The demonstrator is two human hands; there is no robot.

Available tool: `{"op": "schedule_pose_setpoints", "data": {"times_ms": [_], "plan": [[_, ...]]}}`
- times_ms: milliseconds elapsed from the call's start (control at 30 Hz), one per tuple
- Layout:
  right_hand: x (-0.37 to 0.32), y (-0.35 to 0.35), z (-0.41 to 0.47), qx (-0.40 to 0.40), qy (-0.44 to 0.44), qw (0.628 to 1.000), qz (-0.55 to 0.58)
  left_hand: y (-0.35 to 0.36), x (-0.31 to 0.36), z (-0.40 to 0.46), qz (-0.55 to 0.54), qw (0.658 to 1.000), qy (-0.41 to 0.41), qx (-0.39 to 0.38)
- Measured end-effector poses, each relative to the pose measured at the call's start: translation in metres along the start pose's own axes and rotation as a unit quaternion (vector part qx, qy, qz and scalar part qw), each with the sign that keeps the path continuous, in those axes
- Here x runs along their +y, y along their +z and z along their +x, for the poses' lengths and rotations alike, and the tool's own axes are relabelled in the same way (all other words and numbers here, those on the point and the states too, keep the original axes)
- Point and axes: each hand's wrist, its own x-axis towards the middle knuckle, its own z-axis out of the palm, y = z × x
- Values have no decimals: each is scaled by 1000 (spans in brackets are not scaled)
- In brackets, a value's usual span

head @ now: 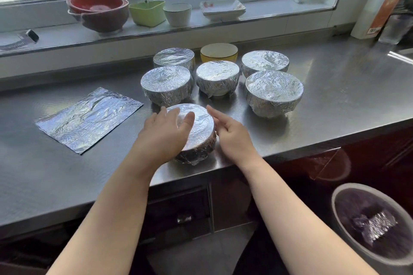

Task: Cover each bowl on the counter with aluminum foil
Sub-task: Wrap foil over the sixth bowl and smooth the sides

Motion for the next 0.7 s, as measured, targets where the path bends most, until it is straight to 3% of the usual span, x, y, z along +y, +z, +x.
{"op": "schedule_pose_setpoints", "data": {"times_ms": [167, 267, 367, 500, 700], "plan": [[2, -3, 23, -71, 46, 993, 80, -14, -10, -17, 31, 999, -1, 22], [-5, -1, 16, 11, 29, 986, 164, -12, -14, -23, 62, 996, 3, 56], [-7, 10, -5, 123, -32, 973, 193, -8, -21, -17, 51, 990, 96, 92], [-4, 34, -22, 102, -83, 983, 125, 3, -27, -6, 21, 984, 170, 56], [2, 46, -20, 151, -103, 979, 95, 2, -31, -5, 24, 983, 180, 15]]}}
